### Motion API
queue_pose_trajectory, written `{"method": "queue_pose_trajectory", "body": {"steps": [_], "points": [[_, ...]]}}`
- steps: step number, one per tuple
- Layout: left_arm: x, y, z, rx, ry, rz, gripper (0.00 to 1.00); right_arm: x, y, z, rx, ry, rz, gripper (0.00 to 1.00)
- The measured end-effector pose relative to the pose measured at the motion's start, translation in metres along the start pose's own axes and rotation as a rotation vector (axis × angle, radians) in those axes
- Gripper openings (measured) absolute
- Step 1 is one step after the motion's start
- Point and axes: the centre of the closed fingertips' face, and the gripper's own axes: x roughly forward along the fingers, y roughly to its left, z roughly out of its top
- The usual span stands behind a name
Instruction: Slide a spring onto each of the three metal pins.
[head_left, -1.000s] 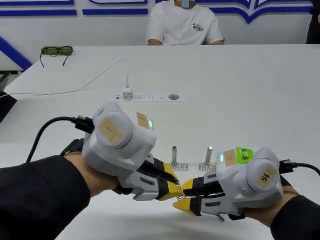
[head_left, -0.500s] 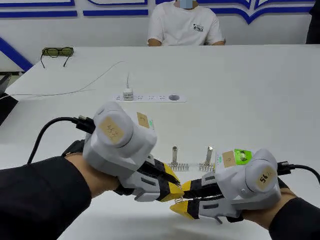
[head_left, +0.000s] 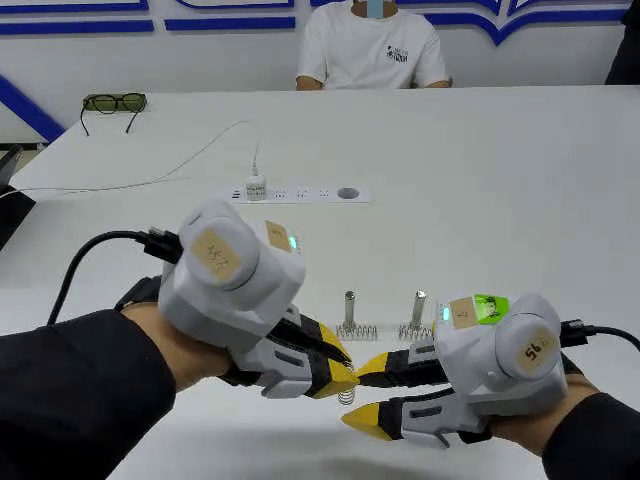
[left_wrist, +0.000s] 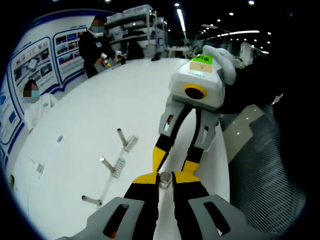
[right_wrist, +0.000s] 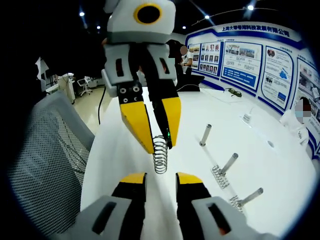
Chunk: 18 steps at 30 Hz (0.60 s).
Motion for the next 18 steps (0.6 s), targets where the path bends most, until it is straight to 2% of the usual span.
{"method": "queue_pose_trajectory", "body": {"steps": [7,13,18], "points": [[-0.016,0.022,-0.010,-0.035,0.012,0.048,0.09,-0.016,-0.012,-0.001,0.029,-0.006,-0.043,0.31],[-0.034,0.052,-0.012,-0.065,0.014,0.106,0.09,-0.036,-0.025,0.000,0.067,-0.023,-0.100,0.37],[-0.042,0.074,-0.015,-0.081,0.021,0.145,0.09,-0.051,-0.034,-0.001,0.083,-0.034,-0.141,0.39]]}}
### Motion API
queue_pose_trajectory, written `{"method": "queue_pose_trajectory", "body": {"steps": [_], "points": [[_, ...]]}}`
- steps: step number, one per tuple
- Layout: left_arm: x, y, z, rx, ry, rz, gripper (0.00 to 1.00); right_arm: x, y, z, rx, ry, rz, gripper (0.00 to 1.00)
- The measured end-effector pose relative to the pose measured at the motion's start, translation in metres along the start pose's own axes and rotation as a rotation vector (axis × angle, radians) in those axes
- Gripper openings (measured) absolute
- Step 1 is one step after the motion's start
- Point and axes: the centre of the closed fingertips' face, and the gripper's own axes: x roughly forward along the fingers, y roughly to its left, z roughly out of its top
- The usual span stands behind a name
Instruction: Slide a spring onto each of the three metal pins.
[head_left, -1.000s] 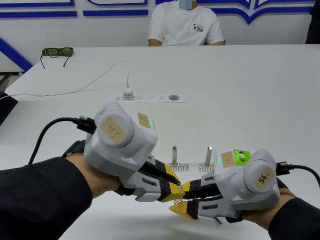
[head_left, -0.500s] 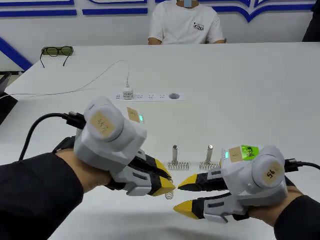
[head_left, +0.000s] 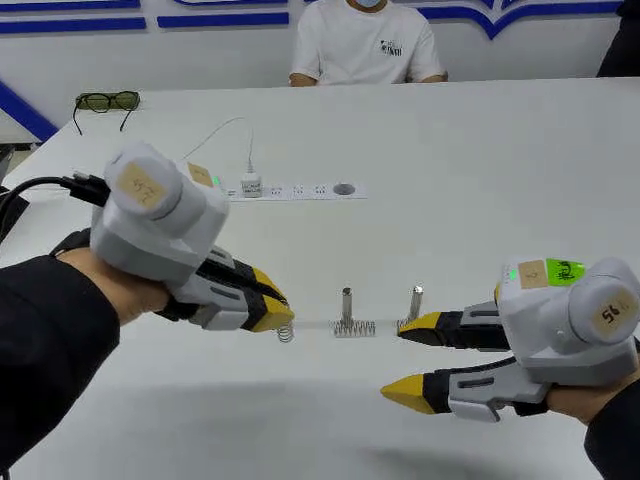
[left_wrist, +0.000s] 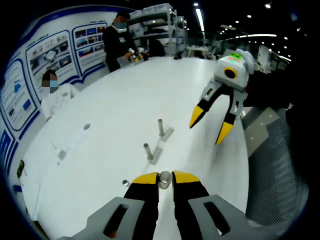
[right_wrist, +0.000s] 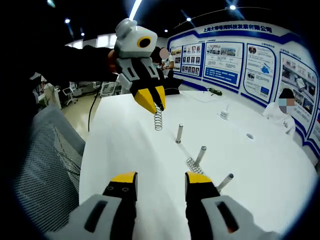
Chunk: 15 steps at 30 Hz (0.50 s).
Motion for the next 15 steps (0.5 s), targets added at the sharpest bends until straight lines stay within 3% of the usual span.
{"method": "queue_pose_trajectory", "body": {"steps": [9,15], "points": [[-0.002,0.028,-0.004,-0.027,0.011,0.041,0.09,-0.023,-0.014,-0.005,0.038,-0.014,-0.070,0.48],[-0.001,0.046,-0.006,-0.048,0.017,0.060,0.09,-0.036,-0.023,-0.017,0.079,-0.011,-0.115,0.53]]}}
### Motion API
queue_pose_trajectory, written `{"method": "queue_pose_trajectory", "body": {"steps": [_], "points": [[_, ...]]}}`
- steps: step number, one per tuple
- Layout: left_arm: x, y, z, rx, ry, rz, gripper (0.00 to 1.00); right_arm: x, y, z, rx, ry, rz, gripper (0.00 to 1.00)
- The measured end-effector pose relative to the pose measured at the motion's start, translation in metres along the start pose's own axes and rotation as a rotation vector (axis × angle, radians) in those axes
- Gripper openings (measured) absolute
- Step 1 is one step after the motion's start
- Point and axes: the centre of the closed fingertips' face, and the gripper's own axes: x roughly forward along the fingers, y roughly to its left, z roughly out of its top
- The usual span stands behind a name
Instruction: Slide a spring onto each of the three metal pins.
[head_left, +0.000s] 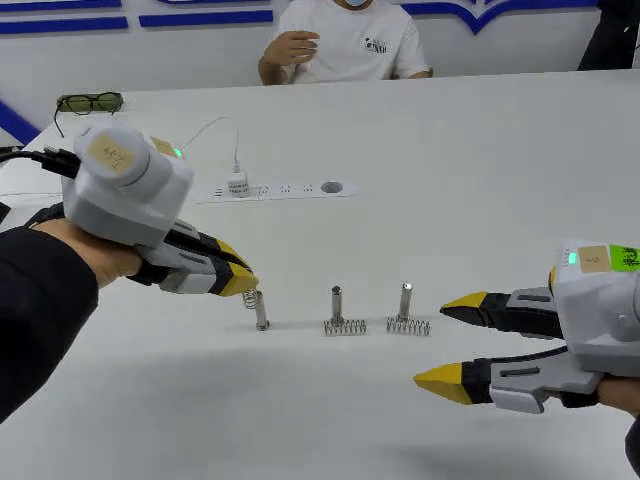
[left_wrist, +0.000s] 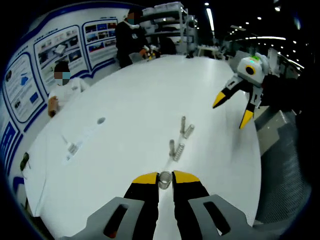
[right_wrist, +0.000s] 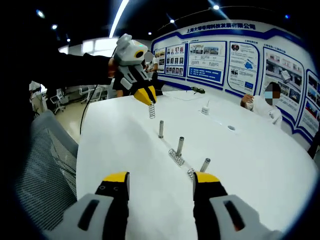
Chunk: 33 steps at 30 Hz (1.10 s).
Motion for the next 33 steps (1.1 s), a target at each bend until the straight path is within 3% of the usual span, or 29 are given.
{"method": "queue_pose_trajectory", "body": {"steps": [6,12,33], "points": [[0.007,0.012,0.002,-0.014,0.009,0.008,0.09,-0.006,-0.010,0.000,0.033,-0.024,-0.042,0.66],[0.015,0.018,0.005,-0.020,0.014,0.008,0.09,-0.005,-0.017,-0.010,0.040,-0.002,-0.069,0.76],[0.026,0.022,-0.002,-0.034,0.059,-0.005,0.09,-0.003,-0.016,-0.009,0.051,-0.012,-0.062,0.79]]}}
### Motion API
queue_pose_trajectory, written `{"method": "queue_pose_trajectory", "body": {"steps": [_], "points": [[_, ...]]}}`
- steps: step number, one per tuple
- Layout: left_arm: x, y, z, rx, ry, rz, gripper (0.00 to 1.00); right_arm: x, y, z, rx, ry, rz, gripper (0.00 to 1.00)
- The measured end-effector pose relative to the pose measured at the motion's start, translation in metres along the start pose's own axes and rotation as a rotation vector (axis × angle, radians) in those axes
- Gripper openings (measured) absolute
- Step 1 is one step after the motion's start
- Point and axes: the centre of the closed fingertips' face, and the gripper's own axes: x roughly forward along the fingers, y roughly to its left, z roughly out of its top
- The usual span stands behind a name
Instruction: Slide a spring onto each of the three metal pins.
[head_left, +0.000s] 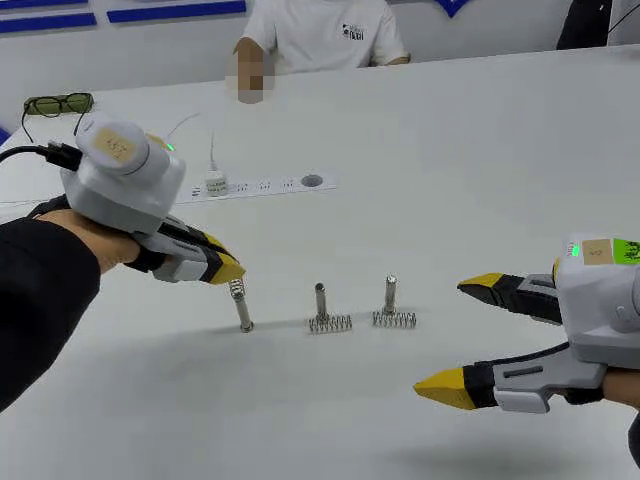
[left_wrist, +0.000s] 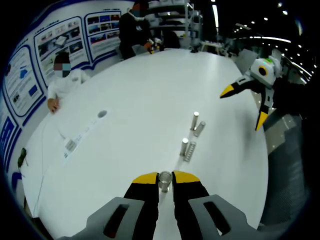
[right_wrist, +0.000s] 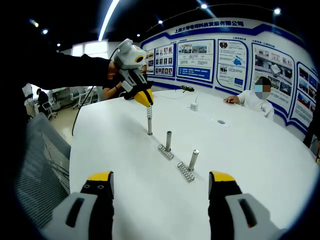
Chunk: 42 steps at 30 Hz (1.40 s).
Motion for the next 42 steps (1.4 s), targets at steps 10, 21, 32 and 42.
{"method": "queue_pose_trajectory", "body": {"steps": [10,21,32,42], "points": [[0.006,0.002,-0.005,-0.005,0.014,-0.006,0.09,0.002,0.001,0.000,0.001,0.002,0.003,0.78],[0.016,0.003,-0.017,-0.019,0.018,-0.014,0.09,0.002,0.000,-0.003,0.007,0.009,0.003,0.78],[0.025,0.002,-0.024,-0.022,0.023,-0.017,0.09,0.004,0.004,-0.005,0.005,0.018,0.011,0.77],[0.031,0.003,-0.030,-0.023,0.020,-0.018,0.09,0.006,0.005,-0.008,0.008,0.026,0.018,0.77]]}}
